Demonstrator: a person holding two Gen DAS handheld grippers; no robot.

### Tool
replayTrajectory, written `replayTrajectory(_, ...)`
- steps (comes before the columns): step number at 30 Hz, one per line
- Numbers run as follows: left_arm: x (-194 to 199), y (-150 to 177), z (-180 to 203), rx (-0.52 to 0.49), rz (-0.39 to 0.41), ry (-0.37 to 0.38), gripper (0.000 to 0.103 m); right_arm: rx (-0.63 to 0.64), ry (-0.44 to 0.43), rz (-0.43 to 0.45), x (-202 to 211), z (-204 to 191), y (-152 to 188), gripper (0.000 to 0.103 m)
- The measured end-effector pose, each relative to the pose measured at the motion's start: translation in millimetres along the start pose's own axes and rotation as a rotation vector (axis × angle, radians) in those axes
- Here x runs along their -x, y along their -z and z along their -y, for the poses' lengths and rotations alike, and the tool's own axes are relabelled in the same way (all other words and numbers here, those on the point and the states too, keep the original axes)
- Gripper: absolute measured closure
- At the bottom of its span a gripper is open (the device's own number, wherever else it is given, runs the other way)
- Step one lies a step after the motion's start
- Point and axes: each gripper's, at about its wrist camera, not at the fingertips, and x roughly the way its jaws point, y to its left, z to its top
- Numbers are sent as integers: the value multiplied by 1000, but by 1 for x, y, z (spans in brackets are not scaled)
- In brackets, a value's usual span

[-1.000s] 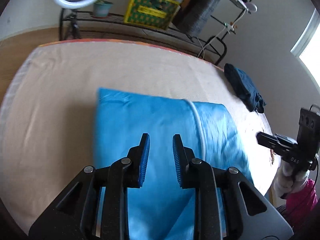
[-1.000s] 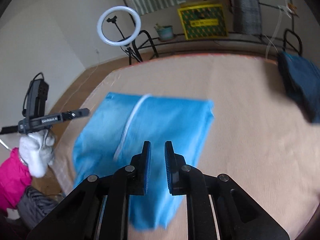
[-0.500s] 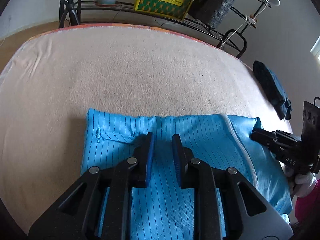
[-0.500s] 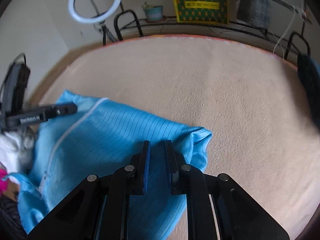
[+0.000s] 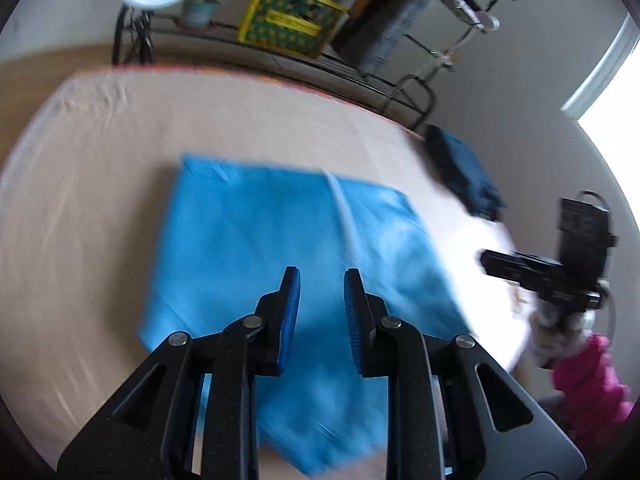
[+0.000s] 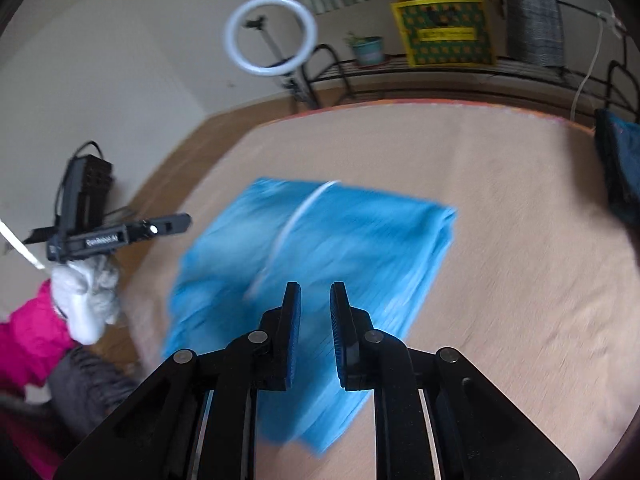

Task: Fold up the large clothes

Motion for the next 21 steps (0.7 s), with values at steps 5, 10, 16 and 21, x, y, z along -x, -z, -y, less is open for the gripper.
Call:
replayTrajectory(5,-8,53,39,28,-56,124,82,57,-8,-41,4,-22,23,89)
replayTrajectory(10,-52,70,52,61,-94,126,82,70,-20,-61,1,-26,26,89)
replayTrajectory(16,-88,68,45,146,-119,181,82,52,-41,-87,-12,-20,31,78)
replayTrajectory(21,-91,71,51,124,-116,194,102,90,95,-229,-48,1,52,88)
